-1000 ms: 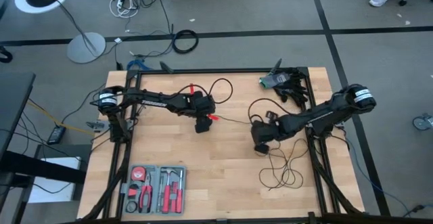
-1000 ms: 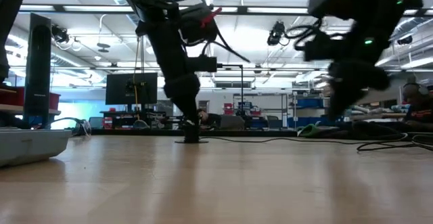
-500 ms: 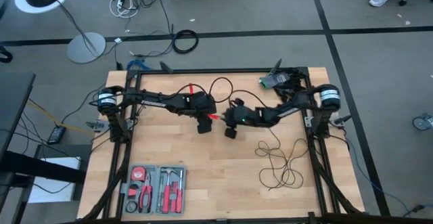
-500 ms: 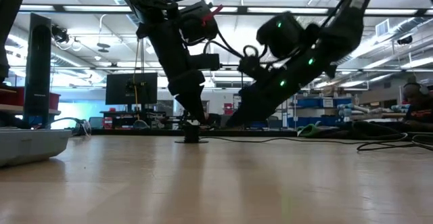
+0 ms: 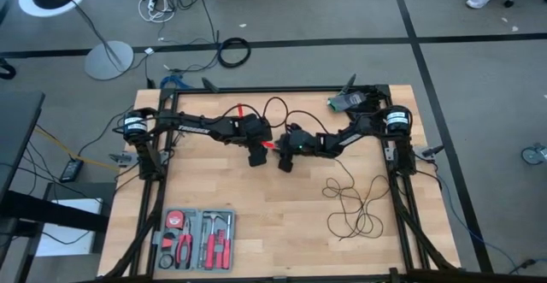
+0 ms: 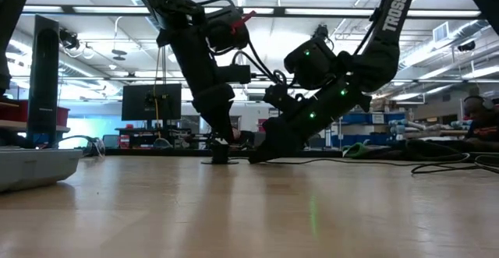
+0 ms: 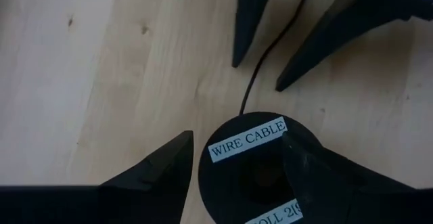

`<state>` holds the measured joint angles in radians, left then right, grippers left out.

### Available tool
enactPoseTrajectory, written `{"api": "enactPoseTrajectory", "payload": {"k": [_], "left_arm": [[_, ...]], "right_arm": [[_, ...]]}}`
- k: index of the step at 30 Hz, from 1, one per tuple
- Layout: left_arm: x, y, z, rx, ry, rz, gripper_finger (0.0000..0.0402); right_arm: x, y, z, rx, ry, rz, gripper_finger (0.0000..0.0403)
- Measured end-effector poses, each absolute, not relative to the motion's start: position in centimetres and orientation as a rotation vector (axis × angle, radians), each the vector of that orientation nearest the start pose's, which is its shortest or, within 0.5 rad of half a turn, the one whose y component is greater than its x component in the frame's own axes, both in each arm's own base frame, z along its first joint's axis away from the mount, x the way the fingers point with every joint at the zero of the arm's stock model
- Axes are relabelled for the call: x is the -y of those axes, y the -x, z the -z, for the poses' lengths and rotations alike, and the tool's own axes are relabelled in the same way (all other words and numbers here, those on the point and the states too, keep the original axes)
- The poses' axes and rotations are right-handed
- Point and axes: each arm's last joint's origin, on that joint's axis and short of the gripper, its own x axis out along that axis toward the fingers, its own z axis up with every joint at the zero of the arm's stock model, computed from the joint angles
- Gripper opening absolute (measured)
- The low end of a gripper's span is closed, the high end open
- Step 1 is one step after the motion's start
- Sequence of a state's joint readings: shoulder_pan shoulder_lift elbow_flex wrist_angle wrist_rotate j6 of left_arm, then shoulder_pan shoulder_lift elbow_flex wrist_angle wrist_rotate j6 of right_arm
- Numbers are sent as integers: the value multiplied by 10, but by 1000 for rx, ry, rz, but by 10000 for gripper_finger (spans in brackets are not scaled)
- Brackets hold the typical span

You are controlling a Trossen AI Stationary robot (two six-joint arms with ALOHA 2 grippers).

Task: Coil cords
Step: Uncoil the black wire from the spool

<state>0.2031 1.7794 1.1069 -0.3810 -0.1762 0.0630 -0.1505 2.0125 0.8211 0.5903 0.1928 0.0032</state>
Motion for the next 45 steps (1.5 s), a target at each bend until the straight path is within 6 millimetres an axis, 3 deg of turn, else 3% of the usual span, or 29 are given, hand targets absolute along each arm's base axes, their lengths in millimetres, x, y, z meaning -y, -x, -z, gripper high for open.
{"api": "enactPoseTrajectory", "payload": {"k": [11,27,32,36,45], "left_arm": [[-77,-340,-177,-1076,-75,-348,229],[-75,-331,-163,-1118,-30,-371,229],[-75,-329,-160,-1126,-20,-381,229],[-74,-328,-160,-1138,-22,-378,229],[-73,-330,-161,-1113,-12,-359,229]], "right_arm": [[58,-353,-81,-621,-1,285,10],[58,-352,-80,-617,-54,291,6],[50,-351,-81,-656,-105,284,3],[37,-340,-94,-784,-112,294,1],[8,-297,-149,-999,-133,254,0]]}}
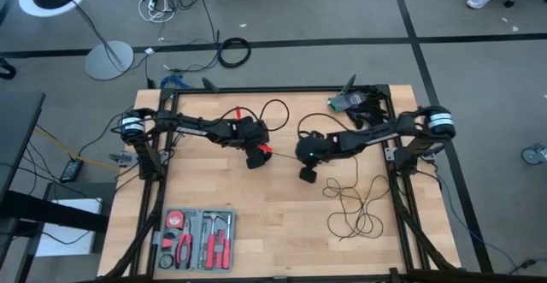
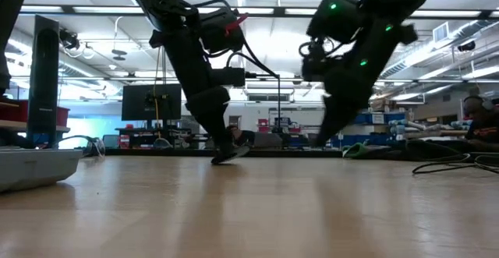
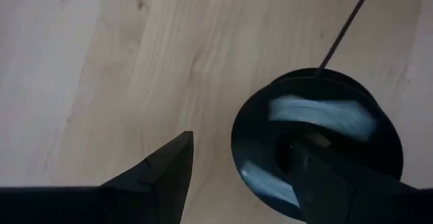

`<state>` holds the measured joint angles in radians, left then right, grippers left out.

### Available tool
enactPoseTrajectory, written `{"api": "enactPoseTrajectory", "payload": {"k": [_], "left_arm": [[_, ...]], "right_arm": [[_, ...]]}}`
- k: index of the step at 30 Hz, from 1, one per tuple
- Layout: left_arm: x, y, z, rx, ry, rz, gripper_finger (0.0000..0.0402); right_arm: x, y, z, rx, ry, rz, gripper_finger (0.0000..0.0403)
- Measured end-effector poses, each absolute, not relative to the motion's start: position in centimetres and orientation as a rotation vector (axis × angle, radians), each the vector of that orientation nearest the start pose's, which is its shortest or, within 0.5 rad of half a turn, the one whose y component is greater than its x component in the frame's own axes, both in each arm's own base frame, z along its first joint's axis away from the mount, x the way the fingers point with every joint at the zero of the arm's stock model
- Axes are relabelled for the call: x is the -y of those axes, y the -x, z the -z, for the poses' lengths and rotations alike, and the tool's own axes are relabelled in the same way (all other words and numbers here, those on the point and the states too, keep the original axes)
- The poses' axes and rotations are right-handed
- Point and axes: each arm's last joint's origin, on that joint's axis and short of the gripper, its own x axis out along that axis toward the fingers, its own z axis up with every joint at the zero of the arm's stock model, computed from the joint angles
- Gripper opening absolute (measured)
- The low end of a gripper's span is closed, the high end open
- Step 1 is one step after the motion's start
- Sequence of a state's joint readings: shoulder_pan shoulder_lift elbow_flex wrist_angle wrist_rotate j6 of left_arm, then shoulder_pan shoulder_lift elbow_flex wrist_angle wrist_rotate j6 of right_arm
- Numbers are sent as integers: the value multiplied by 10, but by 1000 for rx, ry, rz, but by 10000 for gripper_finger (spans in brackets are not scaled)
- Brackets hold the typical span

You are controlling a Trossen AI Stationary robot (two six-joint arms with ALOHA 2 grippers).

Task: Coil cords
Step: Uncoil the black wire from the spool

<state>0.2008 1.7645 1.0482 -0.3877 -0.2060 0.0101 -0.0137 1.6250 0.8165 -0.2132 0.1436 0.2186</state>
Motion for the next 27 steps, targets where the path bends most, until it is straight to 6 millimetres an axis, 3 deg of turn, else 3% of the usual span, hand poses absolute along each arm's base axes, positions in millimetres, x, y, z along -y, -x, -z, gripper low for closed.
{"api": "enactPoseTrajectory", "payload": {"k": [7,23,27], "left_arm": [[-73,-331,-161,-1108,-9,-355,229],[-73,-320,-173,-1136,-40,-388,227],[-74,-311,-166,-1235,-76,-431,220]], "right_arm": [[-7,-269,-168,-1126,-205,279,0],[-36,-235,-168,-1356,-253,405,0],[-43,-213,-170,-1487,-298,553,0]]}}
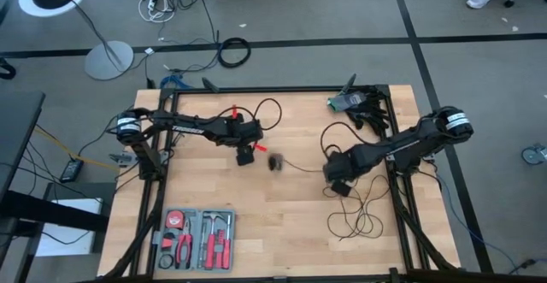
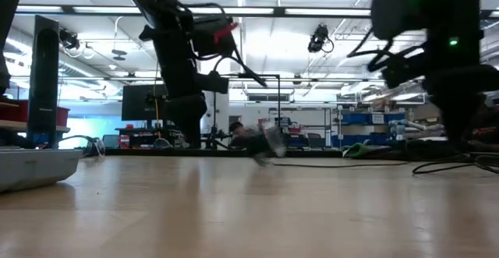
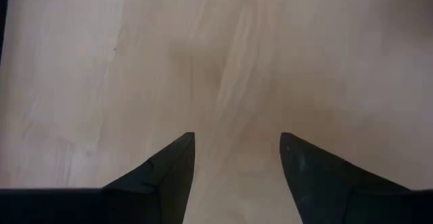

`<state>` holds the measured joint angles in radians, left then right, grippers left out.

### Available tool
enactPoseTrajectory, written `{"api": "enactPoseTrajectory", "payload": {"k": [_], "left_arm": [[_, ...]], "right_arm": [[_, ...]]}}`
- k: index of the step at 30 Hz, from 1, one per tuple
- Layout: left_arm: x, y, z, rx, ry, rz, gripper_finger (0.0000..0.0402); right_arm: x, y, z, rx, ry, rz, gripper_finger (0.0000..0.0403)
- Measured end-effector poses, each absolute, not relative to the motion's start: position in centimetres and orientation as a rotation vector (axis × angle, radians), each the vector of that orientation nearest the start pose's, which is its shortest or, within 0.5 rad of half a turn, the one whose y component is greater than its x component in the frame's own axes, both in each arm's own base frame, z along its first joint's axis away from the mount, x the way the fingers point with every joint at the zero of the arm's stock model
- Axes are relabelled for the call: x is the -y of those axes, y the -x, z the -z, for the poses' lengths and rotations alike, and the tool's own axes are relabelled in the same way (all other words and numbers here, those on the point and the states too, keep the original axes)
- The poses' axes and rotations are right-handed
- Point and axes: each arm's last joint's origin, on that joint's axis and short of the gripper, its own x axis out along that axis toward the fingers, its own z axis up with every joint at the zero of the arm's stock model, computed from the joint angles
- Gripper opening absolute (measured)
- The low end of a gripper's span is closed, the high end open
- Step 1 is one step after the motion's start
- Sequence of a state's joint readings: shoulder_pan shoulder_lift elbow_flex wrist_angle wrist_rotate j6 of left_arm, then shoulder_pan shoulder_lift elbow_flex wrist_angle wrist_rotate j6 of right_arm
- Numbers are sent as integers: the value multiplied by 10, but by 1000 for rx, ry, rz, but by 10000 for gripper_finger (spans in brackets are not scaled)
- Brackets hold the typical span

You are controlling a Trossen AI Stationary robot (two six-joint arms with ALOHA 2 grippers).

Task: Coil cords
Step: Uncoil the black wire from the spool

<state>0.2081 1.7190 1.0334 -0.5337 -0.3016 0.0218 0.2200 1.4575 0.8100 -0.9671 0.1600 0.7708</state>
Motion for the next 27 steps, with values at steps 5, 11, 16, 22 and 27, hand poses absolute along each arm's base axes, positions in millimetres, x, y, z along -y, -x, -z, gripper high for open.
{"api": "enactPoseTrajectory", "payload": {"k": [5,11,16,22,27], "left_arm": [[-73,-311,-168,-1232,-69,-423,213],[-74,-316,-171,-1172,-57,-417,213],[-73,-318,-172,-1151,-41,-397,213],[-71,-319,-172,-1149,-39,-384,213],[-70,-321,-173,-1130,-21,-356,213]], "right_arm": [[-55,-208,-172,-1448,-253,607,1],[-60,-233,-175,-1159,-180,546,13],[-53,-255,-182,-977,-116,480,34],[-30,-272,-186,-831,-126,464,74],[-13,-277,-177,-710,-173,398,109]]}}
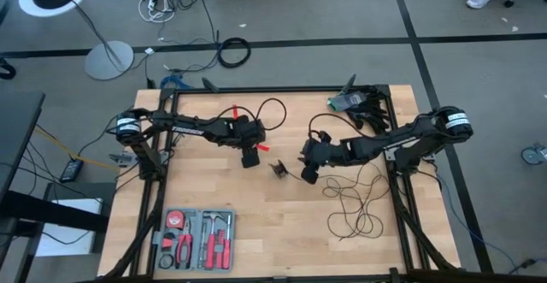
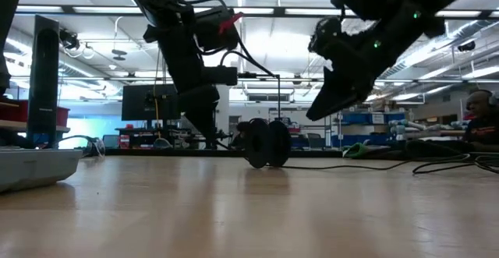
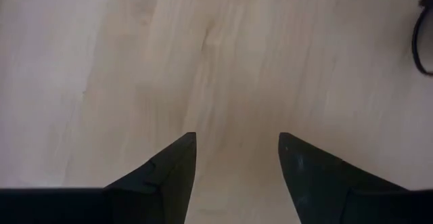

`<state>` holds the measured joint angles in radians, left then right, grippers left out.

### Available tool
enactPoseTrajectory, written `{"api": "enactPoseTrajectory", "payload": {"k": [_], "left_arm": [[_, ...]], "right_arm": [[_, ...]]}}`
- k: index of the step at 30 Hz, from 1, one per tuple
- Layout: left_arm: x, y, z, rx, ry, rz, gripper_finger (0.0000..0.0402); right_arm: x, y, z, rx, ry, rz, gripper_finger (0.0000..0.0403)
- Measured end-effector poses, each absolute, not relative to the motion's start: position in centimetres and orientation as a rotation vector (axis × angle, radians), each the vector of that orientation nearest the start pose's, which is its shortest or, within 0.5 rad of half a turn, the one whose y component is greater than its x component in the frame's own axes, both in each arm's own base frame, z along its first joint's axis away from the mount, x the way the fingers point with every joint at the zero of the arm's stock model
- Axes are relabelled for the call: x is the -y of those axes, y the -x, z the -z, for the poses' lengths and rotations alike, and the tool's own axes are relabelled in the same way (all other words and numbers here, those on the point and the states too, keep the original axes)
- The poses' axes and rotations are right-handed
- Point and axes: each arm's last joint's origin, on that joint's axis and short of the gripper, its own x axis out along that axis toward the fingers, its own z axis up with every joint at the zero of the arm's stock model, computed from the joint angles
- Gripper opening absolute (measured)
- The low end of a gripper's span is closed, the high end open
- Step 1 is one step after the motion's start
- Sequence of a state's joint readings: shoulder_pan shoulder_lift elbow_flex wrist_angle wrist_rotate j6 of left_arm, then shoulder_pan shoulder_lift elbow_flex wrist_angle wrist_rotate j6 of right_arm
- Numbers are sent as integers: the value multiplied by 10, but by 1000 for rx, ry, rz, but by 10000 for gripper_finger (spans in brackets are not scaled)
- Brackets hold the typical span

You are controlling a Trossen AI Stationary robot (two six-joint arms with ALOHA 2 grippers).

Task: Coil cords
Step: Uncoil the black wire from the spool

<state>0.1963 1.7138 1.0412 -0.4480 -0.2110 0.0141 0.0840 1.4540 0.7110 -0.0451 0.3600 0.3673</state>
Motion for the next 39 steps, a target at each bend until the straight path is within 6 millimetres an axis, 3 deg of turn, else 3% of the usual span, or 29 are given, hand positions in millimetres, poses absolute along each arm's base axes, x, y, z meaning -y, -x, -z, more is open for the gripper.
{"api": "enactPoseTrajectory", "payload": {"k": [5,10,18,21,23,25,30,39], "left_arm": [[-70,-325,-175,-1089,-18,-354,213],[-70,-328,-176,-1054,-7,-337,213],[-70,-329,-177,-1040,-1,-326,213],[-70,-328,-177,-1043,3,-320,213],[-69,-328,-177,-1047,3,-317,213],[-69,-328,-177,-1054,3,-317,213],[-70,-326,-176,-1076,4,-318,213],[-72,-326,-176,-1070,-6,-338,213]], "right_arm": [[-8,-276,-157,-686,-230,321,128],[-20,-291,-128,-733,-192,170,129],[-26,-319,-93,-751,-126,172,126],[-25,-322,-88,-785,-65,204,97],[-24,-322,-88,-789,-51,219,48],[-22,-321,-92,-789,-45,224,14],[-18,-310,-113,-793,30,291,2],[-13,-292,-182,-643,136,374,1]]}}
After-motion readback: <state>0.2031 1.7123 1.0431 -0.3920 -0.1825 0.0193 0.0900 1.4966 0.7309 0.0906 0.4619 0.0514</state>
